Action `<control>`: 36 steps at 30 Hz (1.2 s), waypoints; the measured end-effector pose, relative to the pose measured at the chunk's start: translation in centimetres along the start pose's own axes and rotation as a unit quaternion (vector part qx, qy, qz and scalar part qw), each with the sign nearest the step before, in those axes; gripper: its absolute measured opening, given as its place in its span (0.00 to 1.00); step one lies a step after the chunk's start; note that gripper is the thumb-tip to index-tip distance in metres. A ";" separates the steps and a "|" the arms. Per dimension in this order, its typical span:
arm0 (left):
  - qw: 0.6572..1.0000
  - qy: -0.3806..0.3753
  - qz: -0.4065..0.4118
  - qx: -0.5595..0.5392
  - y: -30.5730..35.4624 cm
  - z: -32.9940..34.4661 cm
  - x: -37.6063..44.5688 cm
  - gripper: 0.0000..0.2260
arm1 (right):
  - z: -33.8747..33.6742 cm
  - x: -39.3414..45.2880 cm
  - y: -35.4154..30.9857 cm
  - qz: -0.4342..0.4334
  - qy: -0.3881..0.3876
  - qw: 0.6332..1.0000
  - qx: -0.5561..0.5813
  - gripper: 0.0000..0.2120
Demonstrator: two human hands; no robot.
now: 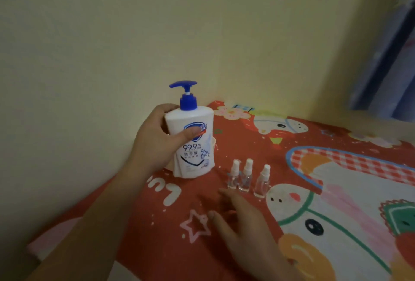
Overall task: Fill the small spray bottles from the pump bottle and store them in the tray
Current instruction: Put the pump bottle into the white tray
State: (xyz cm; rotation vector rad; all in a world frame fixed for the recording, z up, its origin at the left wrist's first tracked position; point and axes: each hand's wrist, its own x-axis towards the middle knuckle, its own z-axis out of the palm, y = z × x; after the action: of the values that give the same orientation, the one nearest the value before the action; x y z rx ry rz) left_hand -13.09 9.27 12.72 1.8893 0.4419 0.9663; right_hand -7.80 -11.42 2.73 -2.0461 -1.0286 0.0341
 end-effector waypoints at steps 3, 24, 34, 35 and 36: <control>0.999 0.036 -0.002 0.012 -0.9 -0.5 2.0 0.25 | 1.1 0.9 0.0 -0.012 -0.012 1.000 0.000 0.21; 0.979 0.139 -0.050 0.141 -8.9 -0.7 12.4 0.26 | 6.6 5.9 0.8 -0.059 -0.043 0.997 -0.003 0.20; 0.965 0.162 -0.056 0.200 -12.8 0.4 13.2 0.24 | 7.1 6.3 1.6 -0.075 -0.064 0.995 0.004 0.23; 0.964 0.163 -0.059 0.202 -13.1 0.4 13.3 0.24 | 7.1 6.3 1.6 -0.078 -0.062 0.995 0.007 0.23; 0.963 0.165 -0.062 0.202 -13.3 0.5 13.4 0.24 | 7.2 6.4 1.8 -0.081 -0.060 0.995 0.009 0.23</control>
State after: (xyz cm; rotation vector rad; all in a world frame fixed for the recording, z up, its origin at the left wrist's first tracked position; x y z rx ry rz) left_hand -3.14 24.28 7.02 2.0284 1.0079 1.1778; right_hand -5.00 -2.93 -1.18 -1.9572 -1.2619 0.0818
